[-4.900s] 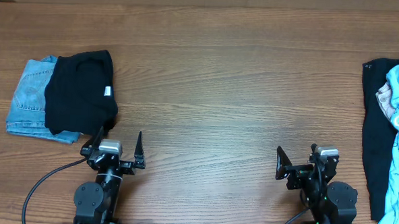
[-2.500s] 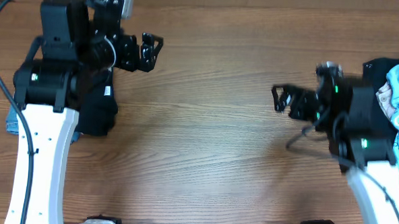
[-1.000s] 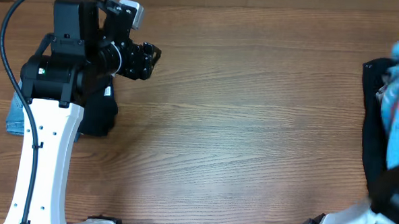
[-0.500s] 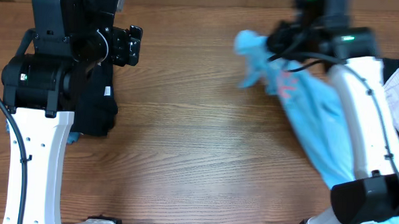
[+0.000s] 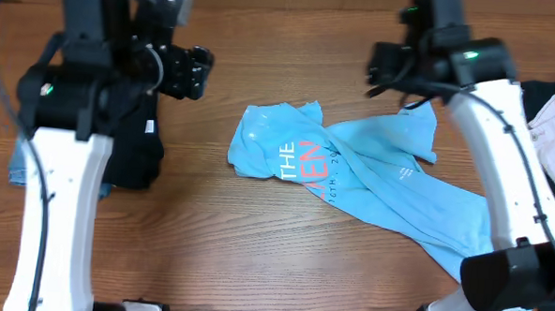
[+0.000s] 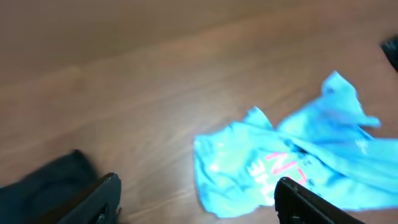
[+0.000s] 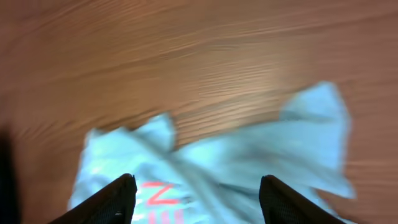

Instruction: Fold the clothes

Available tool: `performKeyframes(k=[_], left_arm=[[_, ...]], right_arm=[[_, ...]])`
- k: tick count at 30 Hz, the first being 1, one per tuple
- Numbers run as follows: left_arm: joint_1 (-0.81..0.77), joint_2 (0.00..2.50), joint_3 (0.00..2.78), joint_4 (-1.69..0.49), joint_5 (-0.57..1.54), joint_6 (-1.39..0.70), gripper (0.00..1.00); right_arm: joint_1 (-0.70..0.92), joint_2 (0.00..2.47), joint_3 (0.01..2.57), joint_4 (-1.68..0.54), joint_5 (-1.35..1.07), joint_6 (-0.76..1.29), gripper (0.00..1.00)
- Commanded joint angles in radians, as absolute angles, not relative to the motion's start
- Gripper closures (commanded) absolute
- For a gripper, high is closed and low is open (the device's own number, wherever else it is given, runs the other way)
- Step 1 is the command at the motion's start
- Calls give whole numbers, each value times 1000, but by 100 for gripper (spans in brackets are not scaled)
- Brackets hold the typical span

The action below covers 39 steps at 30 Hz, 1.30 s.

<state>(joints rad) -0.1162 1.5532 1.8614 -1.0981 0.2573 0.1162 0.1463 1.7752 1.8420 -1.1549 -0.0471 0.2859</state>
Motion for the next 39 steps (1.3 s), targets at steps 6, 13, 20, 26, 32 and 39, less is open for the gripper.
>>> performKeyframes(k=[6, 13, 20, 26, 32, 39], left_arm=[[-220, 1734, 1874, -1105, 323, 136, 17], [-243, 1733, 1874, -1121, 323, 136, 15], [-242, 1733, 1874, -1125, 322, 136, 15], [-242, 1733, 1874, -1115, 304, 136, 14], [-243, 1733, 1874, -1095, 304, 136, 14], [-243, 1734, 1874, -1093, 305, 135, 10]], right_arm=[[-50, 2038, 1792, -1172, -29, 314, 29], [-77, 2229, 1792, -1072, -35, 314, 27], [-76, 2276, 1798, -1033, -56, 314, 96], [-76, 2152, 1947, -987, -200, 214, 96], [-83, 2090, 2043, -682, -234, 209, 96], [-120, 2090, 2043, -484, -184, 315, 92]])
